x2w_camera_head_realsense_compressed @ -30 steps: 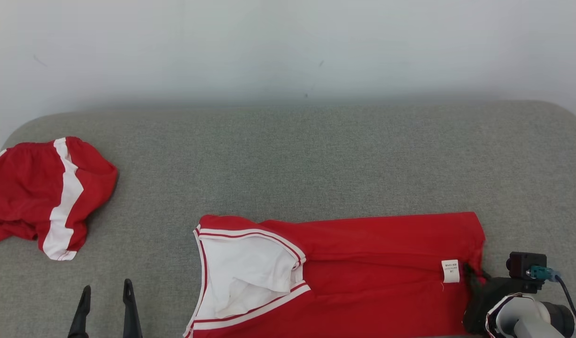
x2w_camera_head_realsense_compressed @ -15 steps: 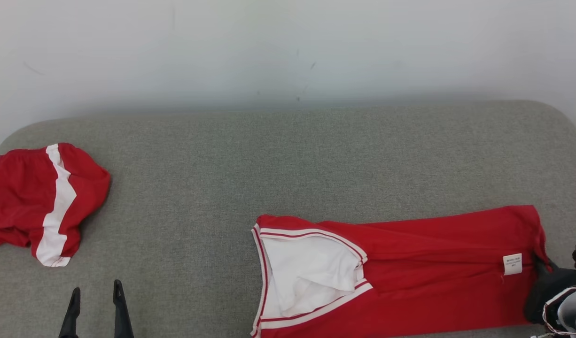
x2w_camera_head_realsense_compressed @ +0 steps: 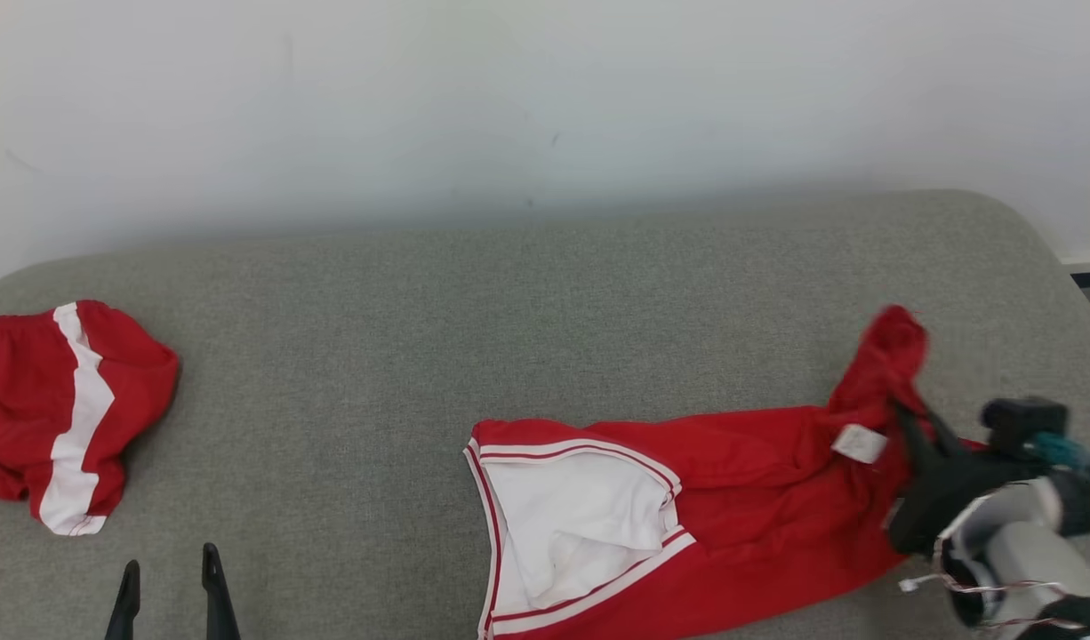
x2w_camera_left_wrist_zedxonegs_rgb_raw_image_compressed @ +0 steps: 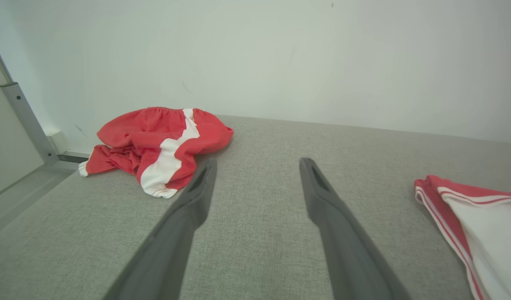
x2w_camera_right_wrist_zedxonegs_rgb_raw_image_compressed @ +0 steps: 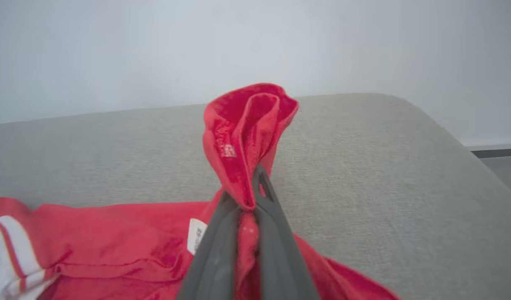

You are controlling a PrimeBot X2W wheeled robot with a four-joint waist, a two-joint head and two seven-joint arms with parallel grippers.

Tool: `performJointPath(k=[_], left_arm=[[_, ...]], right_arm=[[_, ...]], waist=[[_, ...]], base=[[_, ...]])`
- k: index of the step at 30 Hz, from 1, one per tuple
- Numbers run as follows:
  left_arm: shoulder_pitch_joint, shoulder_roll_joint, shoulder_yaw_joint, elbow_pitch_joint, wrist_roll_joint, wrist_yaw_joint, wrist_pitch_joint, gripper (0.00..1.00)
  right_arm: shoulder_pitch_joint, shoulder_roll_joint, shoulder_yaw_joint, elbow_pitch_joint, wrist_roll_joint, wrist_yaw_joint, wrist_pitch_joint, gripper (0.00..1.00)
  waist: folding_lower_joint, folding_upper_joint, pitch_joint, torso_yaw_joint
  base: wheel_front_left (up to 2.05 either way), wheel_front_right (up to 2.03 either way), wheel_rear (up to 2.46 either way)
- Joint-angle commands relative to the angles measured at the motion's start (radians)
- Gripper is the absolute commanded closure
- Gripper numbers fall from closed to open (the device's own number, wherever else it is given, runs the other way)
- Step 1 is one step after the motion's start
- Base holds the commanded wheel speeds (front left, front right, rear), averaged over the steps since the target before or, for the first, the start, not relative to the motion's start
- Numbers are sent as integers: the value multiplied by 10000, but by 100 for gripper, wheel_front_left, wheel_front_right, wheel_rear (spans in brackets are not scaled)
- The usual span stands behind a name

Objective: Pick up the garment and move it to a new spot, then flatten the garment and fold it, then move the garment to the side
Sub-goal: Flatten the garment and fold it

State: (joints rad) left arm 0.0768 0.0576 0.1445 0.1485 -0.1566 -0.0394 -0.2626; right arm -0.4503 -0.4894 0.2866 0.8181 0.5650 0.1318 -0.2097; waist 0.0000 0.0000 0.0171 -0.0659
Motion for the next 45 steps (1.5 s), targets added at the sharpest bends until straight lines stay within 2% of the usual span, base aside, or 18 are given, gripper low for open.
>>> performJointPath(k=[1,6,7,9,16,23,32,33,34,40,45], left_arm=[[116,-28,-3,19,101,-2,-31,0],[35,-55,-100,99,98,-12,-33,0],[-26,-59,-148,127,104,-34,-31,0],[-80,-61,-153,140,82,-43,-31,0],[-232,-74,-350,283,29,-79,-33,0],[-490,-79,-750,507,-85,-21,-31,0],[-793,-77,-961,722,-196,-17,-31,0],[-803,-77,-939,736,-195,-28,-31,0],[-803,-77,-911,742,-200,-37,-33,0],[-652,-77,-735,791,-195,-57,-31,0],[-521,-78,-667,762,-207,19,-31,0]], right_arm=[[232,424,230,-715,-50,-25,165,100],[686,1058,577,-2144,-150,-25,607,100],[925,1409,728,-2772,-231,-25,853,100],[1182,1798,816,-3277,-309,-25,1085,100],[1729,3051,978,-4240,-686,-25,1734,100],[1758,3963,1165,-4165,-976,-25,2060,100],[1390,4317,879,-2835,-1661,-25,1763,100],[1343,4334,895,-2708,-1695,-25,1708,58],[1294,4362,906,-2632,-1685,-25,1636,0],[1064,4353,884,-2805,-1573,-25,876,0],[1099,3837,508,-3567,-1766,-25,363,0]], waist=[[0,0,-76,-30],[0,0,-141,92],[0,0,-157,194],[0,0,-165,318],[0,0,-149,800],[0,0,2,1315],[0,0,211,1738],[0,0,220,1745],[0,0,224,1739],[0,0,135,1518],[0,0,12,1247]], base=[[0,0,0],[0,0,0],[0,0,0],[0,0,0],[0,0,0],[0,0,0],[0,0,0],[0,0,0],[0,0,0],[0,0,0],[0,0,0]])
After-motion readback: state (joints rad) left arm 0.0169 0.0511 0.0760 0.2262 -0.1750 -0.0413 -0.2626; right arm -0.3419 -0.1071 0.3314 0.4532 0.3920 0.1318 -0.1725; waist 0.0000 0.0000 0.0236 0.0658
